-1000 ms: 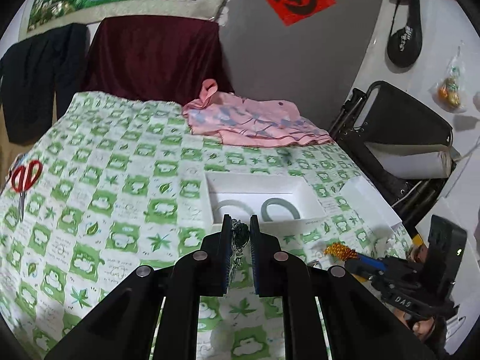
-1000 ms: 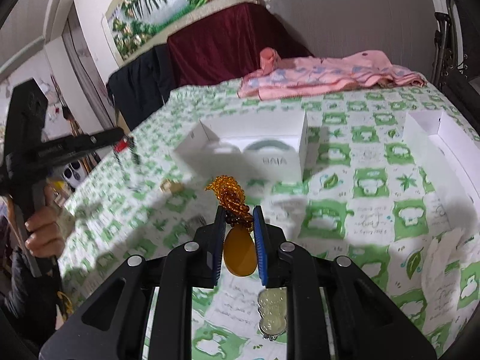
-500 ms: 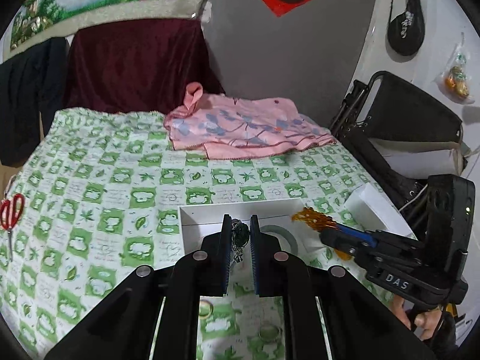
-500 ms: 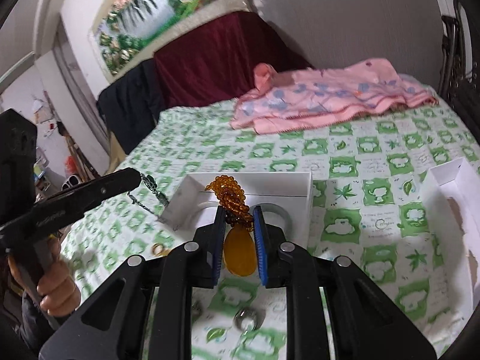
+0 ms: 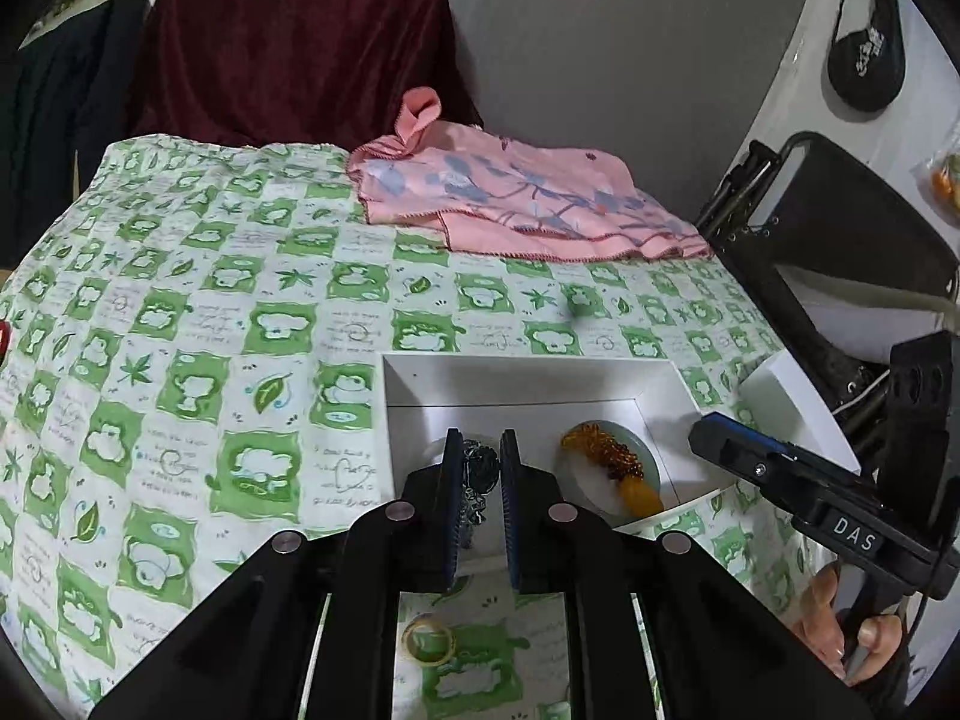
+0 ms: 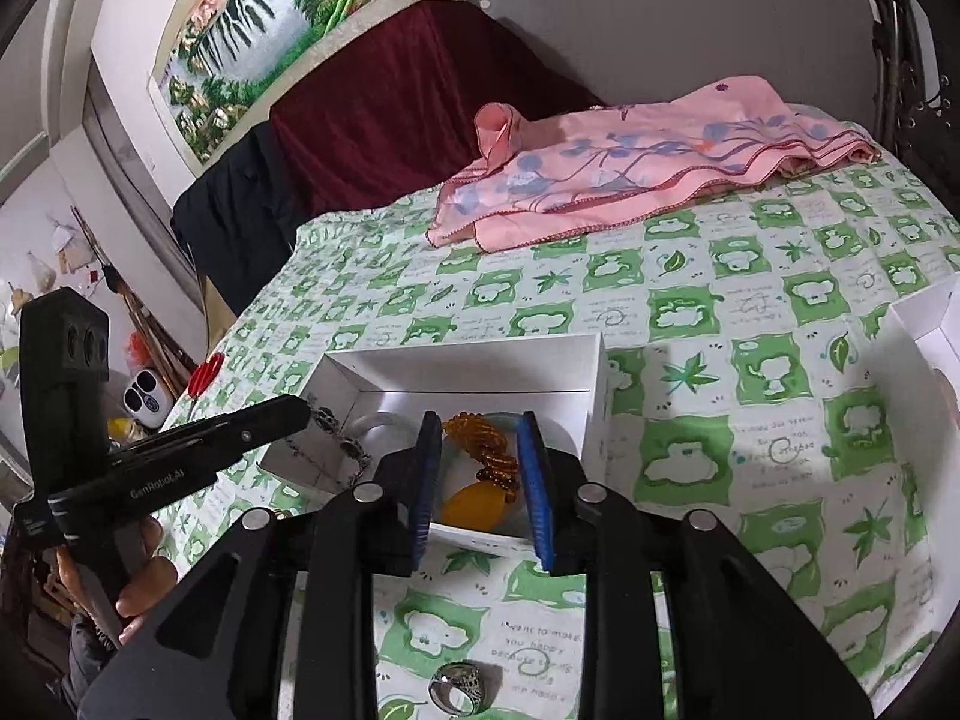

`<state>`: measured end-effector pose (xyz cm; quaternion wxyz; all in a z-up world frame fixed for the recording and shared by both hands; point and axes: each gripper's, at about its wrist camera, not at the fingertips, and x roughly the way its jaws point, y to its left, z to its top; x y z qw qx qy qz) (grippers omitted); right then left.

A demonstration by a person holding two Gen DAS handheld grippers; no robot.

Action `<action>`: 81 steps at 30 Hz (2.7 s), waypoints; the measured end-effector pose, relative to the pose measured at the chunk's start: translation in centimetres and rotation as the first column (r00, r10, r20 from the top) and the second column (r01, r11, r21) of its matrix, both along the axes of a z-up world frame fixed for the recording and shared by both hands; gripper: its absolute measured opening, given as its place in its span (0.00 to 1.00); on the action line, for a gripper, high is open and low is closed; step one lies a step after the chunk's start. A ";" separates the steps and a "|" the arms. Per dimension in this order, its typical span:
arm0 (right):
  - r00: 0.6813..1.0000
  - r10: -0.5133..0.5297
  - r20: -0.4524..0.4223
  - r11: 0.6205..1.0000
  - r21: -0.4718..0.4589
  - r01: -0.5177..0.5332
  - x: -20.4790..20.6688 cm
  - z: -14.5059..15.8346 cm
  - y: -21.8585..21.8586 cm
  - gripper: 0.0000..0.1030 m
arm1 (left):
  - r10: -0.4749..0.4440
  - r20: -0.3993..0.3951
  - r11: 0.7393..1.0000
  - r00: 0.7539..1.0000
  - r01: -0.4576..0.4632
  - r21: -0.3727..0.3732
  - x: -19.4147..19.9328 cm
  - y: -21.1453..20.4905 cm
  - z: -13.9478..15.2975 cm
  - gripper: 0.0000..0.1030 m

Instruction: Organize jewelry

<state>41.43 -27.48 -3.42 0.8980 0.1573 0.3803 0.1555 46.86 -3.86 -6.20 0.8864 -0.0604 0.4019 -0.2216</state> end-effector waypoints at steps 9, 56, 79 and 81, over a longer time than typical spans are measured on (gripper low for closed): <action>0.999 -0.013 0.032 1.000 0.005 0.013 -1.9 0.9 -0.2 0.32 | 0.035 0.021 0.999 0.999 -0.035 -0.024 -1.1 1.3 0.6 0.39; 0.996 -0.030 -0.083 0.998 0.055 0.035 -8.5 -2.5 -1.0 0.52 | 0.180 -0.085 0.977 0.980 -0.168 0.132 -5.8 6.4 -3.9 0.73; 0.995 0.044 -0.090 0.964 -0.258 -0.066 -8.1 -3.8 4.2 0.22 | 0.067 -0.020 0.989 0.998 -0.064 0.133 -7.5 3.9 -2.9 0.73; 0.996 0.025 -0.087 0.969 -0.244 -0.046 -8.1 -3.7 3.5 0.22 | 0.031 -0.008 0.991 0.999 -0.030 0.132 -7.9 3.2 -2.7 0.72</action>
